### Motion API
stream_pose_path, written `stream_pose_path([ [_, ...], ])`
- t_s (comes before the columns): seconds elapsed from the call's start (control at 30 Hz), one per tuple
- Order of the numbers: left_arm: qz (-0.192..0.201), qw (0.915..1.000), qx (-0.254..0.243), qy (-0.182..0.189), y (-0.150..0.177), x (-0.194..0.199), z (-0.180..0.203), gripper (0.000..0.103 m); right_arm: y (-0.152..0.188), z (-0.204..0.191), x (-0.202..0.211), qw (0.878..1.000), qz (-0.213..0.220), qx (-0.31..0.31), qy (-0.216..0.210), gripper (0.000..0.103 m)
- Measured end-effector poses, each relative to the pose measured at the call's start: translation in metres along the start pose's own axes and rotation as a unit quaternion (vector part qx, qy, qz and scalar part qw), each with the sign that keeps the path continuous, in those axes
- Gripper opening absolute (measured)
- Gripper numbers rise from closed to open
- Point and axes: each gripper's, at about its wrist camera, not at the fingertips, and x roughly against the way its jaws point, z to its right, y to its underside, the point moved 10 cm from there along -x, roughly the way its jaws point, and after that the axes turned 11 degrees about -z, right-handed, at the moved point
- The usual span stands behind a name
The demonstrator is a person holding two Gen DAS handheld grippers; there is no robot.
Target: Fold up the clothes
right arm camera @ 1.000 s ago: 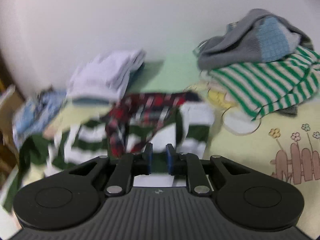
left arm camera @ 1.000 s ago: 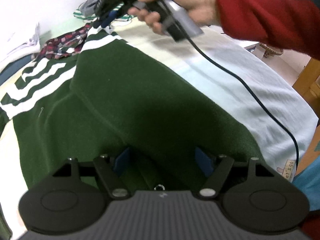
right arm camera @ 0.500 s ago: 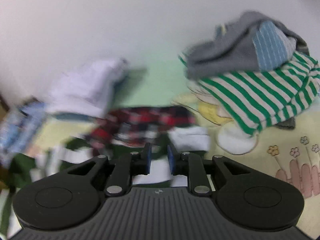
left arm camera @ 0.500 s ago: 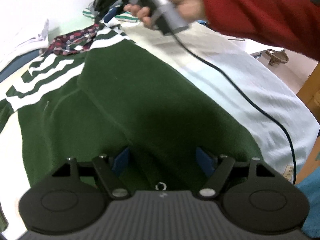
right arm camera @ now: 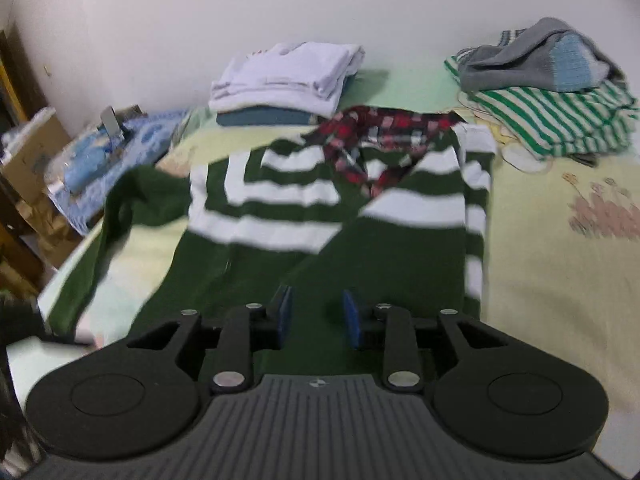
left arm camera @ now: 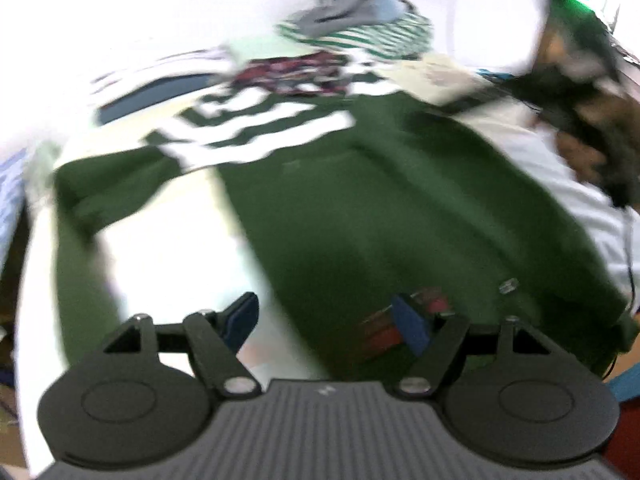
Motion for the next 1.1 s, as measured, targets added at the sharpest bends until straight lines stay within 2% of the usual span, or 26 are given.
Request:
stream_pose_path([
  [0.13,0.003,0.9996,0.026,0.013,0.018,0.010,-0.041,0.081,0.043,-0.006,0.019,0.999,-0.033,-0.039,0.008,0.031],
  [0.27,0.006,0.9994,0.021,0.027,0.022,0.009,-0.056,0.080,0.081,-0.016,0.022,0.995,-0.074,-0.047,0.038,0.032],
  [0.37,0.009,0.9994,0.011,0.032,0.019,0.008,-0.057,0.080,0.072,-0.031,0.023,0.996,-0.045,-0.052,0.049,0.032],
  [0.47,0.013,0.9994,0.010,0.030,0.022,0.012,-0.061,0.080,0.047,-0.064,0.017,0.999,-0.016,-0.005,0.041,0.032],
  [0.57,0.013,0.9997,0.014,0.016,0.036,0.022,-0.070,0.080,0.022,-0.108,-0.003,0.999,-0.011,0.039,0.012,0.033],
  [0.67,0.009,0.9996,0.026,0.007,0.056,0.033,-0.082,0.081,0.010,-0.158,-0.021,0.996,-0.013,0.082,-0.042,0.033],
  [0.77,0.000,0.9983,0.058,-0.008,0.081,0.045,-0.102,0.082,0.022,-0.215,-0.034,0.980,-0.025,0.181,-0.076,0.034],
  [0.87,-0.007,0.9951,0.096,-0.023,0.104,0.054,-0.120,0.082,0.038,-0.262,-0.040,0.954,-0.021,0.278,-0.110,0.035],
  [1.0,-0.012,0.9911,0.124,-0.048,0.122,0.060,-0.136,0.082,0.054,-0.298,-0.058,0.918,-0.015,0.382,-0.101,0.039],
  [1.1,-0.011,0.9890,0.136,-0.056,0.128,0.064,-0.143,0.081,0.061,-0.310,-0.075,0.892,-0.004,0.447,-0.067,0.039],
])
